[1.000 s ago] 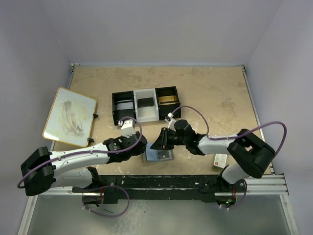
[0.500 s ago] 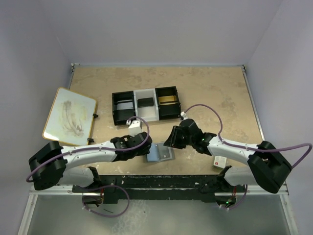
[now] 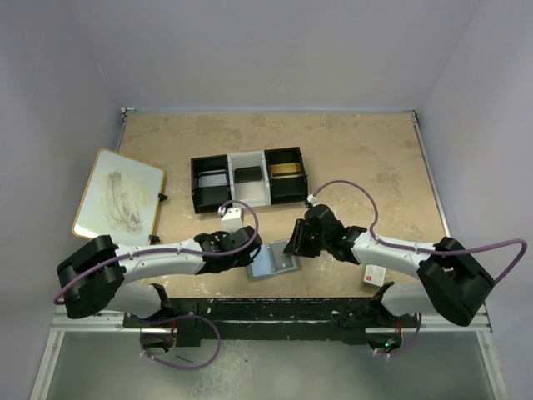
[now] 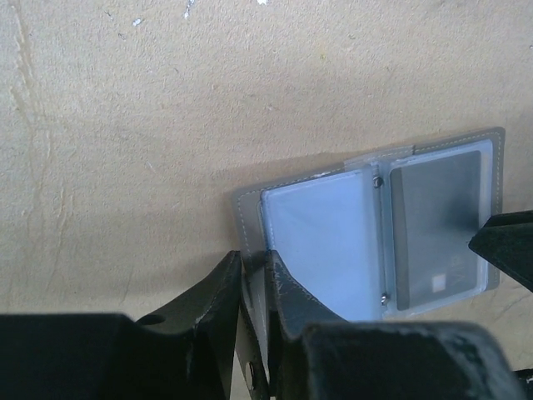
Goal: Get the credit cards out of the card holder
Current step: Remove the credit card from the card holder.
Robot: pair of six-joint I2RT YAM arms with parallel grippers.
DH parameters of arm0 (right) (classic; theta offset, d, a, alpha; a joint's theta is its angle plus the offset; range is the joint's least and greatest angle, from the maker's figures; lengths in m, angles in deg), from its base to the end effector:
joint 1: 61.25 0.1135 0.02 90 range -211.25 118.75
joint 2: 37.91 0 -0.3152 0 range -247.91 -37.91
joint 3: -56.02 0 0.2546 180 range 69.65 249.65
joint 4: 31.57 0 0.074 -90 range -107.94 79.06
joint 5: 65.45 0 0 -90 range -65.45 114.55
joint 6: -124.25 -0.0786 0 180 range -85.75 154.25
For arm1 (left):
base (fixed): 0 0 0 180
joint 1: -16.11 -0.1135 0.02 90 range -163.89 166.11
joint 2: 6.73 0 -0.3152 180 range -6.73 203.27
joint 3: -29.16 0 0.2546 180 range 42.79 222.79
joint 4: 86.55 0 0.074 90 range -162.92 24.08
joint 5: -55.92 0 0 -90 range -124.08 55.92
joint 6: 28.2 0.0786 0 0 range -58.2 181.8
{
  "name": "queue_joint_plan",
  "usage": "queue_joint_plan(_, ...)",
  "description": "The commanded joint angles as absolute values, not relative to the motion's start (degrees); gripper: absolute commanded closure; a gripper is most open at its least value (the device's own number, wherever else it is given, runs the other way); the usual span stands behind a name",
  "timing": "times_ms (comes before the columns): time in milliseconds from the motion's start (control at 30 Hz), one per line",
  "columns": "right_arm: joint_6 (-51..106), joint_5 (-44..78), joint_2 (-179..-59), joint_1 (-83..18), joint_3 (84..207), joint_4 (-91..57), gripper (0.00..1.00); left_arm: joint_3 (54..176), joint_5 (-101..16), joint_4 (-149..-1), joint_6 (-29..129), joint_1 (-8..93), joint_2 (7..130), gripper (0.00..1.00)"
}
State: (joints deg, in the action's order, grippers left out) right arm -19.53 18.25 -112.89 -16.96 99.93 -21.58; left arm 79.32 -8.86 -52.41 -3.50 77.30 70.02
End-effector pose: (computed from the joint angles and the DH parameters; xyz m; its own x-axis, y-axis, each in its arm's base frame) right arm 0.1880 0.1955 0.1866 -0.8856 0.2564 -0.3874 -0.0658 0.7563 0.6509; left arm 0.1481 -0.1997 0.1798 -0.8046 -0.2425 -0.5420 -0.0926 0.9529 -0.2889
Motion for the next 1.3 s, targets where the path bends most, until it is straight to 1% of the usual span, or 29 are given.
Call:
queue_joint_plan(0,-14.95,22.90,-114.46,-17.13,103.10,-15.85,0.67,80.08,-9.01,-53.58,-2.69,77.30,70.41,0.86)
queue_joint_plan(100,-12.27,24.25,-115.71,-17.13,105.02,-13.86,0.67,79.72,-9.37,-54.15,-2.54,77.32,70.57,0.87)
queue_joint_plan(267,-11.35,21.46,-115.44,-17.13,104.08,-15.73,0.66,80.45,-9.47,-54.12,-1.79,77.29,71.00,0.88)
queue_joint_plan(433,-14.06,16.74,-113.62,-17.13,101.57,-19.68,0.66,80.49,-9.88,-54.73,-1.82,77.31,71.66,0.91)
queue_joint_plan(500,-14.07,18.68,-112.90,-17.07,102.65,-19.98,0.66,80.64,-10.14,-54.75,-1.65,77.34,72.04,0.93)
queue_joint_plan(800,-14.25,20.01,-112.00,-17.04,102.97,-18.04,0.62,81.20,-9.76,-54.03,-1.48,77.37,72.37,0.96)
queue_joint_plan(867,-14.30,17.14,-111.97,-17.04,102.44,-18.15,0.65,81.20,-9.77,-53.85,-1.51,77.30,72.34,0.96)
queue_joint_plan(967,-14.80,15.33,-111.74,-17.04,101.36,-21.05,0.64,81.29,-9.99,-53.90,-1.32,77.33,72.29,0.97)
queue_joint_plan(1067,-15.05,16.98,-112.55,-17.04,101.47,-20.41,0.62,81.35,-9.86,-53.76,-1.11,77.30,72.31,0.98)
queue_joint_plan(1267,-16.15,21.86,-114.46,-17.04,101.89,-16.44,0.62,81.87,-9.82,-53.68,-1.00,77.31,72.28,1.00)
